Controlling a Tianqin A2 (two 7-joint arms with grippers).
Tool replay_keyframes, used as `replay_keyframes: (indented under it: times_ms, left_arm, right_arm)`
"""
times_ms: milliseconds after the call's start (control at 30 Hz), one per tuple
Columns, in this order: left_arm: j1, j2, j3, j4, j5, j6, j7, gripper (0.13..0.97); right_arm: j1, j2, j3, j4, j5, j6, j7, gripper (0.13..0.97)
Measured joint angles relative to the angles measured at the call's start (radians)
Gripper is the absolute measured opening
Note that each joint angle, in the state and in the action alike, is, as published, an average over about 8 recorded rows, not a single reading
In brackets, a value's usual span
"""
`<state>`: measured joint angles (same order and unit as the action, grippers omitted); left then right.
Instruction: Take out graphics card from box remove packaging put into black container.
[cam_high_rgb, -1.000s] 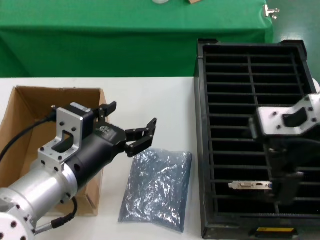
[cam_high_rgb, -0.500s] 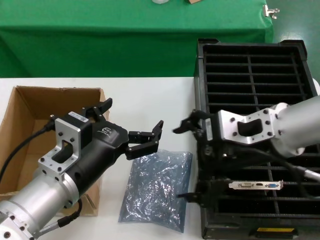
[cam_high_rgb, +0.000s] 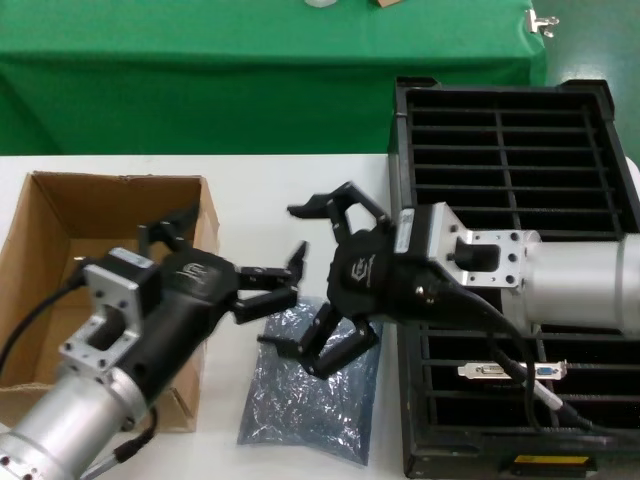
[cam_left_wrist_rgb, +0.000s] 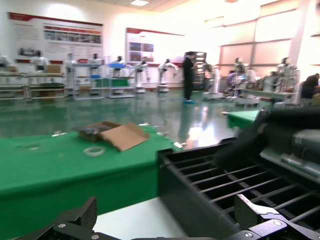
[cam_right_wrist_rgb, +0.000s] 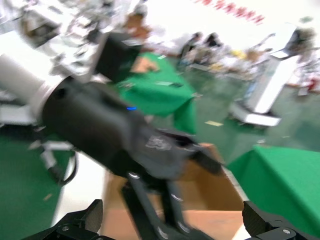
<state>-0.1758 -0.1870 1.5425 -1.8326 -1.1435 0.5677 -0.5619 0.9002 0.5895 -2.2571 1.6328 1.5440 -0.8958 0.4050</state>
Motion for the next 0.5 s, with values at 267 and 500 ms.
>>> replay_keyframes:
  times_ms: [267,500]
  left_arm:
    - [0.033,-0.021,0.011,0.043,-0.122,-0.106,0.105,0.964]
    - [0.062,-0.04,0.02,0.082,-0.231,-0.199,0.197,0.966]
  right_arm:
    - [-0.168,-0.054,0.123,-0.006,0.048,0.167,-0.075,0.966]
    - [-0.317,-0.102,0.231,-0.012,0.09,0.315,-0.142,0.966]
